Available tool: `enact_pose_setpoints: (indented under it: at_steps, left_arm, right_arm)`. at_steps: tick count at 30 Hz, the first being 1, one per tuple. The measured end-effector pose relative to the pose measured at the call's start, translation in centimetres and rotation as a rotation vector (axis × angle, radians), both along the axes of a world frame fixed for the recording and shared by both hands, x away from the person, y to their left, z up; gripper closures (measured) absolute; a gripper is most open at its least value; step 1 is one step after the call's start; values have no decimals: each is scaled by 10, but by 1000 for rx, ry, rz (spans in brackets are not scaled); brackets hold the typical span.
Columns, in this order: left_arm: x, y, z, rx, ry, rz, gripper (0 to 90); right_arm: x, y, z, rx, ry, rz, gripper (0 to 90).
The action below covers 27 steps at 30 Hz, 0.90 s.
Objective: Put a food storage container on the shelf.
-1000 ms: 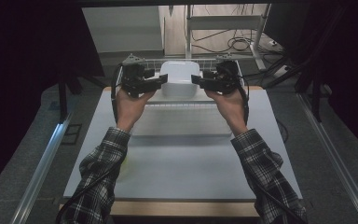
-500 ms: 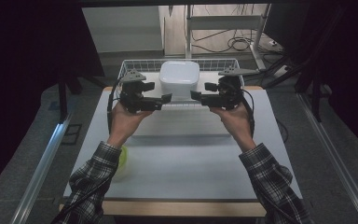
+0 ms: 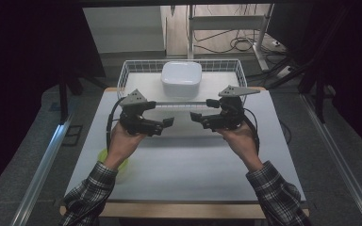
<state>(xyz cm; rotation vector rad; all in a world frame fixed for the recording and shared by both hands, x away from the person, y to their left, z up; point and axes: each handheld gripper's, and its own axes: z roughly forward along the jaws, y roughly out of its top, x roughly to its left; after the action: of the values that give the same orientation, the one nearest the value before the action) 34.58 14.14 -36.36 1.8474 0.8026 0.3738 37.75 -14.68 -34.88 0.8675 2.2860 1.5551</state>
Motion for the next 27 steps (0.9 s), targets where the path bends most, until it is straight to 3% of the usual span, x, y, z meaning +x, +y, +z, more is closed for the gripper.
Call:
enact_pose_setpoints:
  at_steps: [19,27]
  left_arm:
    - [-50,5,-49,87,-65,-38,54]
    - [-65,9,-71,76,-46,-37,57]
  right_arm:
    - [-38,-16,-34,-34,5,45,41]
    - [-50,-25,-56,-85,-7,39,25]
